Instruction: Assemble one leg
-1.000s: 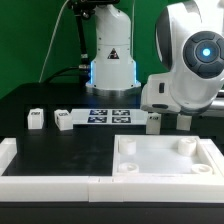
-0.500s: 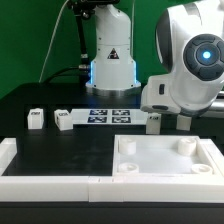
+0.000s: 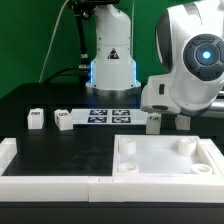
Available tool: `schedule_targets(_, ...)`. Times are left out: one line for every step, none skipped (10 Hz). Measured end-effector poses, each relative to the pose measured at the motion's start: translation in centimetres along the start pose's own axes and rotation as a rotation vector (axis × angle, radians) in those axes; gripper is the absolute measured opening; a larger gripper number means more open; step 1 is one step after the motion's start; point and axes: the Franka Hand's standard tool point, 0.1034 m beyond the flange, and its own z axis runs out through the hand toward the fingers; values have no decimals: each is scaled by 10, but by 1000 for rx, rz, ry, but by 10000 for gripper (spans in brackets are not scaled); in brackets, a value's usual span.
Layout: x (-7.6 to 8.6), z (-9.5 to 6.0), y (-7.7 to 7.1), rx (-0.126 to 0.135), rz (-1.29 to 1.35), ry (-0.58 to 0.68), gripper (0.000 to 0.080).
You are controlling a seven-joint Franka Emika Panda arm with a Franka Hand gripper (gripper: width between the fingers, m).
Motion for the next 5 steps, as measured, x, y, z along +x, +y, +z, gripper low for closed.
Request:
schedule_targets(0,0,0,0,0,0,287)
schedule_targets(0,0,0,0,0,0,287)
schedule_targets(-1,-2,0,-3,-4,-2,287)
schedule_targets(-5,-12,-1,-3,-10,4,288)
schedule_targets(-7,-24,1,10,-13,22,288)
